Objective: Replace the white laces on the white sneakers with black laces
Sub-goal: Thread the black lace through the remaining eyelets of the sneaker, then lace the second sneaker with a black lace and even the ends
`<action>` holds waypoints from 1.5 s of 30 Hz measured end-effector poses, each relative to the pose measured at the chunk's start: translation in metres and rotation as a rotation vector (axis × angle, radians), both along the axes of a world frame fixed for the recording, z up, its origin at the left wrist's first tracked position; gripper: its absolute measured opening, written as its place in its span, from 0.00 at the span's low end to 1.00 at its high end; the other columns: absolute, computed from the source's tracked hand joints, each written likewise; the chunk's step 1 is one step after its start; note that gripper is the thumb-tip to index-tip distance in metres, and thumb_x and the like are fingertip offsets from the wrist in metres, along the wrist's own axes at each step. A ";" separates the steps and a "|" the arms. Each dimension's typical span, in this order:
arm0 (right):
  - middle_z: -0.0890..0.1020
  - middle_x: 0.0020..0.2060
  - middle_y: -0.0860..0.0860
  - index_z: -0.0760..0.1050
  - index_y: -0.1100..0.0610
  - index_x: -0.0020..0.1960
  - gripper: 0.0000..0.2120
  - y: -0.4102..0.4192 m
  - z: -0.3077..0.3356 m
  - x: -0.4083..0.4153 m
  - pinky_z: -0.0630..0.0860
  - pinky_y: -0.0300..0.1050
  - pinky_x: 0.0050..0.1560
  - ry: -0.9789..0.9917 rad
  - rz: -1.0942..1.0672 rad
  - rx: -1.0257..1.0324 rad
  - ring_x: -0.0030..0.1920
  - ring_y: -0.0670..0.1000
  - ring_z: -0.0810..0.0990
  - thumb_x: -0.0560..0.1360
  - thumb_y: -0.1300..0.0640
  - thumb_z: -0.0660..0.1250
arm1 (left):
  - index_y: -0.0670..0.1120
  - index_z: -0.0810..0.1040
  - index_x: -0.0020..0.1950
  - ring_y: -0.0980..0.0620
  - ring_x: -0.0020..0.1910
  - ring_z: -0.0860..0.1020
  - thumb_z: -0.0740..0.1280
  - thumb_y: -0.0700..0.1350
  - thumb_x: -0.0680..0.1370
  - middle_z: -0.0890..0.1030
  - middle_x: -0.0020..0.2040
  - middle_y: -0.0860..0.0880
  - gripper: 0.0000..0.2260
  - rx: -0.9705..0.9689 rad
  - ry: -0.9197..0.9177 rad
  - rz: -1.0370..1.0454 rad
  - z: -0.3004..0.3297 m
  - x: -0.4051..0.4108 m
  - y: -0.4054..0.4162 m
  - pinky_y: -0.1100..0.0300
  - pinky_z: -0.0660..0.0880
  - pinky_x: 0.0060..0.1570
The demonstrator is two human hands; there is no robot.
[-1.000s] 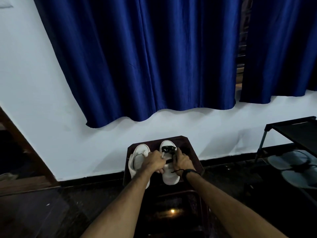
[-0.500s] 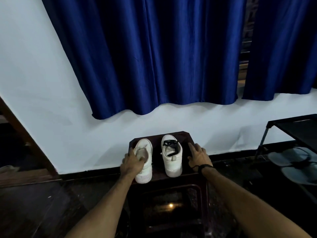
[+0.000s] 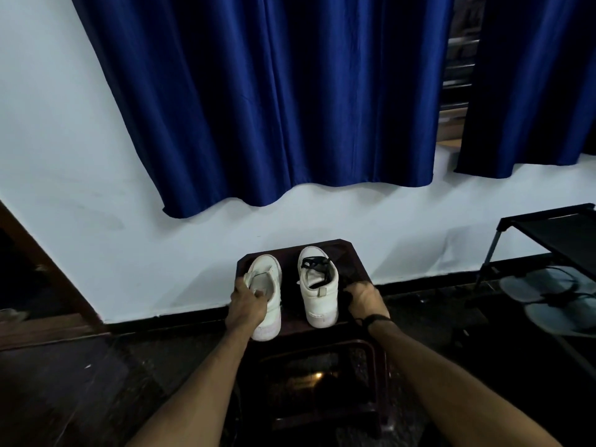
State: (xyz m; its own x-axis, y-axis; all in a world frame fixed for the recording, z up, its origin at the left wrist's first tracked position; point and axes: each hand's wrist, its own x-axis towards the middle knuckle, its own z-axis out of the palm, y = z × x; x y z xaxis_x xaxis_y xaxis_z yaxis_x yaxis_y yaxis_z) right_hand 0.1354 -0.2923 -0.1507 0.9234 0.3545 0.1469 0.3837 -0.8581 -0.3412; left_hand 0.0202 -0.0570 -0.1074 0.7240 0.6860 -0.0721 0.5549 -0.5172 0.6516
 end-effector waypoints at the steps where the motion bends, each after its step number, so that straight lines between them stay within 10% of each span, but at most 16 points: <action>1: 0.84 0.50 0.56 0.83 0.55 0.53 0.15 -0.005 0.006 -0.003 0.76 0.46 0.54 0.030 -0.025 0.104 0.54 0.59 0.80 0.71 0.65 0.63 | 0.47 0.58 0.75 0.35 0.64 0.72 0.59 0.50 0.80 0.71 0.68 0.36 0.24 0.007 0.017 0.004 0.001 -0.001 -0.001 0.44 0.70 0.61; 8: 0.85 0.40 0.52 0.85 0.56 0.46 0.12 -0.035 0.098 0.000 0.71 0.25 0.38 0.220 0.056 0.616 0.32 0.33 0.77 0.72 0.70 0.68 | 0.41 0.62 0.75 0.39 0.70 0.65 0.66 0.51 0.77 0.65 0.72 0.40 0.29 0.351 -0.089 -0.046 0.034 -0.009 -0.022 0.47 0.64 0.66; 12: 0.79 0.37 0.58 0.80 0.58 0.52 0.09 -0.039 0.163 -0.010 0.67 0.36 0.28 0.444 0.320 0.864 0.27 0.43 0.72 0.75 0.69 0.67 | 0.46 0.68 0.73 0.51 0.61 0.73 0.68 0.53 0.78 0.73 0.68 0.47 0.26 -0.130 -0.320 -0.270 0.096 -0.001 -0.049 0.68 0.68 0.53; 18: 0.79 0.34 0.49 0.75 0.64 0.61 0.15 -0.002 0.212 -0.037 0.70 0.31 0.32 0.526 0.483 0.995 0.32 0.42 0.77 0.75 0.70 0.66 | 0.45 0.80 0.56 0.49 0.47 0.83 0.66 0.51 0.80 0.84 0.51 0.44 0.12 -0.832 -0.527 -0.500 0.155 -0.009 -0.065 0.57 0.76 0.48; 25: 0.83 0.45 0.59 0.79 0.65 0.55 0.10 0.036 0.228 -0.059 0.75 0.41 0.46 0.527 0.503 0.902 0.44 0.51 0.80 0.74 0.67 0.70 | 0.42 0.82 0.49 0.54 0.35 0.78 0.70 0.43 0.78 0.82 0.39 0.47 0.05 -0.737 -0.637 -0.295 0.185 -0.031 -0.041 0.65 0.72 0.35; 30: 0.82 0.34 0.46 0.78 0.60 0.42 0.04 0.050 0.226 -0.076 0.71 0.29 0.39 0.513 0.462 0.925 0.34 0.38 0.78 0.75 0.66 0.68 | 0.42 0.81 0.46 0.55 0.35 0.80 0.70 0.38 0.76 0.83 0.38 0.47 0.01 -0.748 -0.647 -0.288 0.203 -0.044 -0.028 0.65 0.76 0.38; 36: 0.83 0.45 0.48 0.81 0.56 0.47 0.05 0.047 0.226 -0.071 0.70 0.42 0.51 0.492 0.364 1.092 0.47 0.46 0.77 0.76 0.55 0.69 | 0.41 0.82 0.42 0.53 0.30 0.73 0.72 0.38 0.74 0.76 0.31 0.47 0.01 -0.645 -0.571 -0.322 0.215 -0.053 -0.013 0.64 0.71 0.33; 41: 0.75 0.32 0.49 0.80 0.58 0.47 0.06 0.046 0.254 -0.064 0.72 0.39 0.43 0.505 0.405 1.078 0.35 0.46 0.73 0.78 0.56 0.67 | 0.39 0.85 0.51 0.57 0.26 0.63 0.71 0.52 0.77 0.73 0.31 0.52 0.16 -0.693 -0.537 -0.347 0.217 -0.052 -0.002 0.64 0.60 0.30; 45: 0.62 0.28 0.47 0.78 0.58 0.45 0.09 0.040 0.269 -0.061 0.61 0.37 0.29 0.574 0.443 0.979 0.28 0.46 0.60 0.78 0.52 0.67 | 0.44 0.85 0.51 0.61 0.22 0.63 0.70 0.42 0.78 0.80 0.38 0.51 0.05 -0.488 -0.542 -0.320 0.225 -0.048 0.001 0.68 0.57 0.23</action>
State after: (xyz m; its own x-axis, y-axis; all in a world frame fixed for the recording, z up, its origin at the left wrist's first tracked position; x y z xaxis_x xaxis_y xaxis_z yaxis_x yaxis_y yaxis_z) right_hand 0.0739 -0.2520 0.1182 0.7690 0.6239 0.1390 0.1589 0.0241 -0.9870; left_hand -0.0279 -0.0556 0.1171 0.9009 0.4203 0.1078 -0.0314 -0.1846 0.9823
